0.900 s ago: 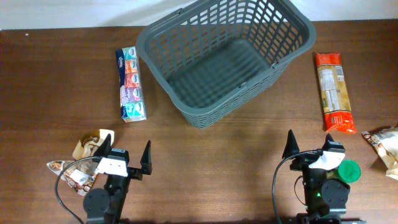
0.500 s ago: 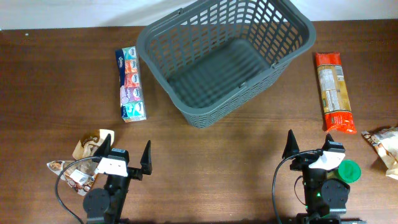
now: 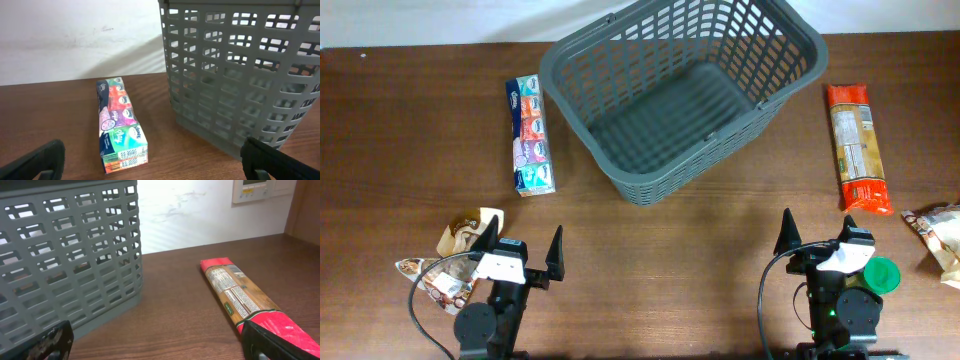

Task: Pack container
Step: 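Raise both grippers from rest toward the grey basket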

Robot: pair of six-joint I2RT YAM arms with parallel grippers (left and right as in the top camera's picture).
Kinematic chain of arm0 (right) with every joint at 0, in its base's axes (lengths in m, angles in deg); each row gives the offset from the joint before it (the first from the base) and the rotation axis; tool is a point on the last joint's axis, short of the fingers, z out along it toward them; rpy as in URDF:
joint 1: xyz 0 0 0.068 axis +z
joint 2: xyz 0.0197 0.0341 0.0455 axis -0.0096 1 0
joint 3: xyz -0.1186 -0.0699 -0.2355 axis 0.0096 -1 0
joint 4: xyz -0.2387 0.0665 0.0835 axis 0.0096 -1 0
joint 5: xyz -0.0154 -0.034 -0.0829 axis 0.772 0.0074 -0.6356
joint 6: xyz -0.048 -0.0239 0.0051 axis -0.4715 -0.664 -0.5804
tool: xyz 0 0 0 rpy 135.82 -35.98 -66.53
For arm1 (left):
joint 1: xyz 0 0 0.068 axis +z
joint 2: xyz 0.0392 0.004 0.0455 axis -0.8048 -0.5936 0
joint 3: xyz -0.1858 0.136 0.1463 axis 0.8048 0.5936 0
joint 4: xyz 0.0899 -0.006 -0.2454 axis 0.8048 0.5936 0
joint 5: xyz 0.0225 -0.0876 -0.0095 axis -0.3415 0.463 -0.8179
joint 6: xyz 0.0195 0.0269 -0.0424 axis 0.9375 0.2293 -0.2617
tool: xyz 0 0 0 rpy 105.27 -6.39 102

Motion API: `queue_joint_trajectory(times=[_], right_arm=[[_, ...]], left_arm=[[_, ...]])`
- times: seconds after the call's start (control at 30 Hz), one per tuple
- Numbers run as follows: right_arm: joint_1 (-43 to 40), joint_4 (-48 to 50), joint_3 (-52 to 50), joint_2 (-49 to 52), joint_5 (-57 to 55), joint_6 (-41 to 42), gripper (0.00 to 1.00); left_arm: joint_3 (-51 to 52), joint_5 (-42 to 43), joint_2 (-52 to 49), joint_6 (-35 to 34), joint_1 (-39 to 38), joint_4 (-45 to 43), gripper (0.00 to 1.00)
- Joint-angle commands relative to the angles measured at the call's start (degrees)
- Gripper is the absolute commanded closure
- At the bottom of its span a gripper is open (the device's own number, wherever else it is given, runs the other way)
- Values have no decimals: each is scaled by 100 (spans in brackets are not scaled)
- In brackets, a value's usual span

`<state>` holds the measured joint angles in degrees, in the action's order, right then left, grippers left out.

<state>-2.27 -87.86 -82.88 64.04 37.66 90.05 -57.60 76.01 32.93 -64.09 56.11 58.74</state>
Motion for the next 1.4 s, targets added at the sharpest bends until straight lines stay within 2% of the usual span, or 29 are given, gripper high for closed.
queue_joint_trajectory(times=[0.0, 1.2, 1.37], right_arm=[[59, 7, -57, -61, -114, 20, 1], [59, 4, -57, -59, -114, 20, 1], [59, 61, -57, -61, -116, 22, 1]], left_arm=[[28, -59, 39, 90, -24, 17, 1], [28, -55, 39, 87, -24, 9, 1], [28, -42, 39, 90, -24, -315, 1]])
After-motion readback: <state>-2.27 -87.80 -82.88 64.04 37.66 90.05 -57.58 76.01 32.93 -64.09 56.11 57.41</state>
